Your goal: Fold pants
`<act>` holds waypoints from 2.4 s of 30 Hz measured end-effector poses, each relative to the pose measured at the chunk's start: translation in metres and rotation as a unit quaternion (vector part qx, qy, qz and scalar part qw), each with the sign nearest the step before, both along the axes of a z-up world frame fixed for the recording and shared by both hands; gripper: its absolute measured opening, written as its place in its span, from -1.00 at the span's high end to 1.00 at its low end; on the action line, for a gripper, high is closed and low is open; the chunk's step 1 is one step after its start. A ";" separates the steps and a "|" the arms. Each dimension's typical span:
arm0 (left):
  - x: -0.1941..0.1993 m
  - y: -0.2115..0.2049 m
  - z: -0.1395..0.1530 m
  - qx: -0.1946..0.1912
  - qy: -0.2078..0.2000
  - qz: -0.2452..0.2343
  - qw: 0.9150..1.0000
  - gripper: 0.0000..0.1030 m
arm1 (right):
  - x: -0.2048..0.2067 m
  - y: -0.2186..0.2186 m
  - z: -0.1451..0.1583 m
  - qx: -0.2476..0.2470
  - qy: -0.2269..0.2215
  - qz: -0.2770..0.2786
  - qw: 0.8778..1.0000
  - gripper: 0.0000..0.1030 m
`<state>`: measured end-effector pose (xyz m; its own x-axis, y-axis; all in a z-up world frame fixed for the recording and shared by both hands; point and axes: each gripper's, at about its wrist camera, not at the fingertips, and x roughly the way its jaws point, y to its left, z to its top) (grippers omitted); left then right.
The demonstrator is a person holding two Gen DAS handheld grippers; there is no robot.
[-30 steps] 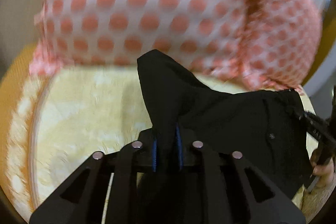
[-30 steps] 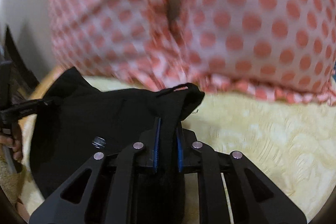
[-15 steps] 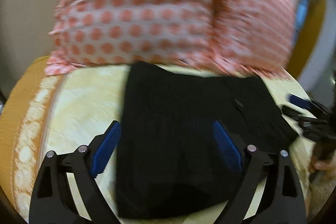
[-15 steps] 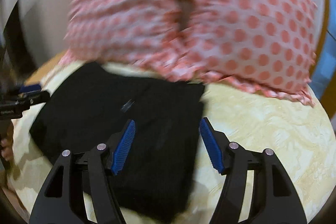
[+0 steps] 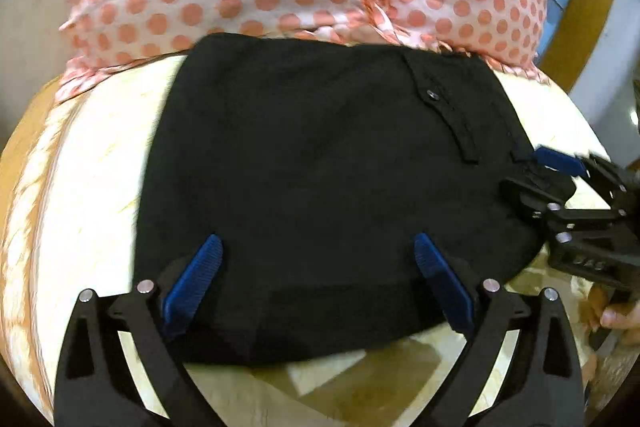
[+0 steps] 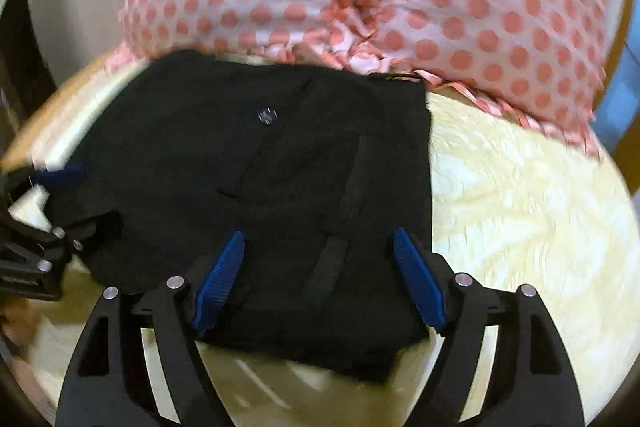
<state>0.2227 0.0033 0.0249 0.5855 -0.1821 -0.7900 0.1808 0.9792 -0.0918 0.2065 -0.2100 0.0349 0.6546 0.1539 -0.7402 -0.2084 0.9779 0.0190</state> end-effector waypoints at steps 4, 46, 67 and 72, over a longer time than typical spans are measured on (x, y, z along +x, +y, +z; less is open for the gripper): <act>-0.042 0.016 0.012 0.020 -0.041 0.030 0.998 -0.96 | -0.038 -0.012 0.010 0.056 -0.015 -0.033 0.998 -0.97; -0.094 0.039 -0.021 0.049 -0.030 0.080 0.995 -0.97 | -0.104 0.024 -0.033 0.001 -0.025 -0.069 0.997 -0.97; -0.095 0.039 -0.021 0.049 -0.030 0.080 0.995 -0.97 | -0.104 0.023 -0.033 0.001 -0.025 -0.068 0.997 -0.97; -0.095 0.039 -0.021 0.049 -0.030 0.080 0.995 -0.97 | -0.104 0.024 -0.033 0.001 -0.025 -0.068 0.997 -0.97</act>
